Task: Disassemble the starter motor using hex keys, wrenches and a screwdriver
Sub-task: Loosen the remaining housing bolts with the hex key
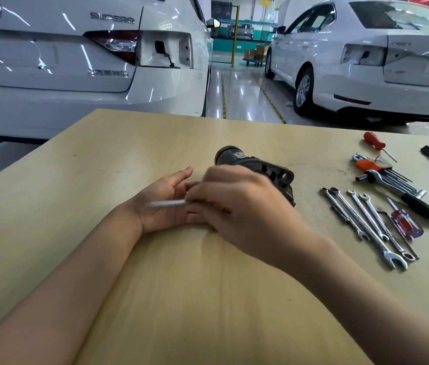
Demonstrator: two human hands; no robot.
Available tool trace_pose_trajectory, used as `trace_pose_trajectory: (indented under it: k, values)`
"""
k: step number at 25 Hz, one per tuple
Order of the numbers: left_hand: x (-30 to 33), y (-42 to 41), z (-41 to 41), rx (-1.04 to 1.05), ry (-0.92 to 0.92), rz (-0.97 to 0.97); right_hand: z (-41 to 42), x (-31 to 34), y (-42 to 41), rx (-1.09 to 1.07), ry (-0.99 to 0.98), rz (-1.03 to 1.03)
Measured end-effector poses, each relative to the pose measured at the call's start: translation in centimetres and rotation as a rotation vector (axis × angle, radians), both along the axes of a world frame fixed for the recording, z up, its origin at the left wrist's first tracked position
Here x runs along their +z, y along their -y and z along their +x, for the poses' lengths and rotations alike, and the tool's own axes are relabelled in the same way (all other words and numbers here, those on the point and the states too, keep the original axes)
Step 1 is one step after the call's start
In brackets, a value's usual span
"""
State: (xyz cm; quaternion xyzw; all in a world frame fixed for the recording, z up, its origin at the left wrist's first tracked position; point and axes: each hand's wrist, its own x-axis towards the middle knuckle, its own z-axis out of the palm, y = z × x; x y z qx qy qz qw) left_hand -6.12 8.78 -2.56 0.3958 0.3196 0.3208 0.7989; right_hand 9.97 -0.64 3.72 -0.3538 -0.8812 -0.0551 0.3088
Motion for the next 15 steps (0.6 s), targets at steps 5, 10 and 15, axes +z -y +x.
trace_pose_trajectory:
  k: [5,10,15]
  values:
    - [-0.4,-0.4,0.1,-0.018,-0.063,0.014,4.0,0.2,-0.1,-0.025,-1.142,-0.583]
    - [-0.6,-0.6,0.0,-0.026,-0.038,0.014,4.6,-0.4,-0.5,-0.129,-1.325,-0.677]
    - [-0.6,-0.7,0.0,-0.037,-0.045,0.035,4.8,-0.3,-0.4,-0.103,-1.299,-0.691]
